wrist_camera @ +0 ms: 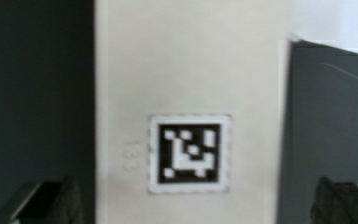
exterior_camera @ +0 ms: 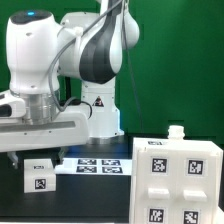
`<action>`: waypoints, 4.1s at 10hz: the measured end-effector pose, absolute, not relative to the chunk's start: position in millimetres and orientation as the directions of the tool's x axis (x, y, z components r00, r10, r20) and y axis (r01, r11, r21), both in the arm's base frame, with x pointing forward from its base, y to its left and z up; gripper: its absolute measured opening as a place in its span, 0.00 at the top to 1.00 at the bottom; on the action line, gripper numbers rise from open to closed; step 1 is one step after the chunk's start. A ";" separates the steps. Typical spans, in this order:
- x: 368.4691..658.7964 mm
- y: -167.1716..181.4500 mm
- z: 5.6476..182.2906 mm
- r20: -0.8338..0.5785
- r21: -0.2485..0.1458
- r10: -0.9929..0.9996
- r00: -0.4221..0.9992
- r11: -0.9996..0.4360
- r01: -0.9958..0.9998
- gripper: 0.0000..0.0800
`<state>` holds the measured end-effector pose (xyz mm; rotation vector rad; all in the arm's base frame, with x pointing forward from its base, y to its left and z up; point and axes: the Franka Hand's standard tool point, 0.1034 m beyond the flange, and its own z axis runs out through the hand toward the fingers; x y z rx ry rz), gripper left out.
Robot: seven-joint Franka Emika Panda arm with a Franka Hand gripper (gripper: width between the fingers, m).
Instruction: Assemble cabinet
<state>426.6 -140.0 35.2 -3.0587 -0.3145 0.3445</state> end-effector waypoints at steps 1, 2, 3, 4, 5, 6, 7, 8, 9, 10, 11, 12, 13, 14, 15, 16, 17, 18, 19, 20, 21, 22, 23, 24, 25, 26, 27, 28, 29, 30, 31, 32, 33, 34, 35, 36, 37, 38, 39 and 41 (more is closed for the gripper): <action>427.4 -137.0 37.9 -0.213 -0.075 0.210 0.954 -0.977 0.198 0.19; 425.3 -136.9 35.0 -0.214 -0.072 0.209 0.954 -0.978 0.198 0.19; 421.6 -139.6 28.8 -0.213 -0.059 0.209 0.954 -0.978 0.201 0.19; 420.3 -144.1 24.4 -0.210 -0.046 0.207 0.955 -0.978 0.202 0.19; 417.9 -146.4 21.3 -0.216 -0.044 0.204 0.955 -0.979 0.199 0.19; 416.8 -147.0 18.7 -0.218 -0.040 0.204 0.954 -0.979 0.200 0.19; 416.4 -147.1 16.1 -0.219 -0.035 0.205 0.954 -0.979 0.202 0.19; 415.4 -146.7 13.4 -0.222 -0.034 0.207 0.953 -0.978 0.205 0.19; 415.4 -147.1 11.9 -0.219 -0.028 0.208 0.953 -0.978 0.207 0.19; 415.6 -147.3 12.1 -0.219 -0.028 0.208 0.953 -0.978 0.207 0.19; 415.6 -147.4 12.0 -0.219 -0.028 0.208 0.953 -0.978 0.207 0.19; 415.7 -147.4 12.1 -0.218 -0.028 0.208 0.953 -0.978 0.207 0.31; 415.9 -147.3 12.2 -0.218 -0.027 0.208 0.954 -0.978 0.207 0.31; 418.2 -145.9 13.8 -0.216 -0.026 0.206 0.954 -0.978 0.205 0.31; 432.1 -132.5 29.2 -0.216 -0.019 0.202 0.955 -0.979 0.203 0.31; 447.4 -114.4 53.2 -0.229 -0.020 0.196 0.954 -0.980 0.196 0.31; 466.5 -100.2 80.2 -0.236 -0.018 0.195 0.952 -0.980 0.196 0.31; 477.6 -95.6 90.0 -0.232 -0.013 0.194 0.953 -0.980 0.197 0.31; 474.2 -95.7 85.8 -0.241 -0.014 0.195 0.951 -0.980 0.197 0.31; 473.5 -96.4 84.9 -0.243 -0.014 0.194 0.950 -0.980 0.196 0.31; 473.6 -96.3 84.9 -0.243 -0.014 0.194 0.950 -0.980 0.196 0.31; 473.5 -96.0 86.8 -0.254 -0.020 0.193 0.948 -0.981 0.195 0.31; 480.5 -93.9 96.9 -0.275 -0.035 0.194 0.942 -0.981 0.192 0.30; 493.8 -83.9 114.4 -0.298 -0.044 0.170 0.939 -0.985 0.165 0.30; 516.3 -68.6 140.2 -0.312 -0.051 0.162 0.936 -0.987 0.153 0.30; 534.1 -57.5 163.3 -0.318 -0.051 0.149 0.936 -0.989 0.140 0.30; 542.5 -51.5 174.5 -0.310 -0.051 0.158 0.938 -0.987 0.150 0.30; 542.0 -51.7 173.1 -0.310 -0.051 0.158 0.937 -0.987 0.150 0.30; 541.8 -52.1 172.7 -0.311 -0.051 0.157 0.937 -0.988 0.149 0.30; 541.8 -52.2 172.7 -0.311 -0.051 0.157 0.937 -0.988 0.149 0.30; 542.7 -45.3 175.8 -0.324 -0.041 0.114 0.939 -0.993 0.107 0.30; 552.0 -26.9 183.9 -0.329 -0.033 0.091 0.940 -0.996 0.085 0.30; 566.3 -3.4 190.1 -0.308 -0.021 0.074 0.948 -0.997 0.071 0.30; 571.0 14.6 190.6 -0.301 -0.007 0.055 0.952 -0.998 0.055 0.30; 570.6 24.2 189.1 -0.303 -0.002 0.069 0.951 -0.997 0.072 0.30; 570.4 20.3 188.8 -0.303 -0.003 0.067 0.951 -0.998 0.069 0.30; 570.3 18.3 188.6 -0.304 -0.003 0.062 0.951 -0.998 0.064 0.30; 571.4 21.0 189.3 -0.301 -0.002 0.062 0.952 -0.998 0.064 0.30; 580.1 30.0 194.2 -0.283 -0.001 0.065 0.957 -0.998 0.068 0.30; 607.1 53.8 202.8 -0.233 0.019 -0.015 0.972 -1.000 -0.011 0.30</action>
Offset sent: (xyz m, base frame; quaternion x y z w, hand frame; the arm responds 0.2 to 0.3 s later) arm -0.0075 -0.0039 -0.0243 -0.0080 0.0274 -0.0057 0.9996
